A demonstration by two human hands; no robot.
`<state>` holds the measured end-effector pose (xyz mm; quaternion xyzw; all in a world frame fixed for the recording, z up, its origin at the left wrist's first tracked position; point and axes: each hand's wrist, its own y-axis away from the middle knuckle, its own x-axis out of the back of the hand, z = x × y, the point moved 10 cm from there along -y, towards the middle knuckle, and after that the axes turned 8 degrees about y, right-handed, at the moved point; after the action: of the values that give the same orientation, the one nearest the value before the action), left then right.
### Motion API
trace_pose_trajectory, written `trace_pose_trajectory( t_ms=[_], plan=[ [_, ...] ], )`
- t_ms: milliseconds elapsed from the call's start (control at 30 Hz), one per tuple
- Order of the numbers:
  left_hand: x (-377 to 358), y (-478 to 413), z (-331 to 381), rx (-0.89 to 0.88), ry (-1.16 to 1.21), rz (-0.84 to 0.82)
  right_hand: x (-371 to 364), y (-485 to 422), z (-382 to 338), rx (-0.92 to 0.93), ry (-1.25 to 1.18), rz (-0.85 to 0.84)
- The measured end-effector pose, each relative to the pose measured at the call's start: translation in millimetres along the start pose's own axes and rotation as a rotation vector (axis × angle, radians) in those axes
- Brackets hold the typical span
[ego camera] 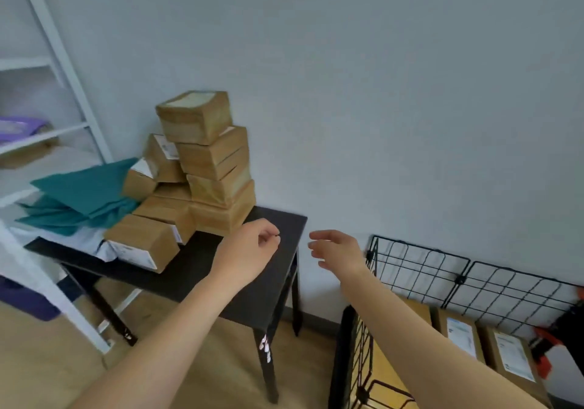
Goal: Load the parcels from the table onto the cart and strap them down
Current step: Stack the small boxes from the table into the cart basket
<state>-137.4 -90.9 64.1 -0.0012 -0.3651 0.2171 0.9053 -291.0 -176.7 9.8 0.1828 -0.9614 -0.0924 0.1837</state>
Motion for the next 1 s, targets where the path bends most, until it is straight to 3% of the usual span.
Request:
trace_pose_trajectory(
  t_ms=[467,800,1000],
  plan=[
    [162,-82,-61,0.04,0.158,0.335,-117,-82,-152,0.207,-0.037,-0.124],
    [243,-191,-88,-0.018,0.195,0.493,-162,-188,-244,0.23,-0.107,-0.129],
    [271,-241,-114,0.03,0.302,0.502,-177,-217,-273,0.203,-0.083,-0.108]
  ],
)
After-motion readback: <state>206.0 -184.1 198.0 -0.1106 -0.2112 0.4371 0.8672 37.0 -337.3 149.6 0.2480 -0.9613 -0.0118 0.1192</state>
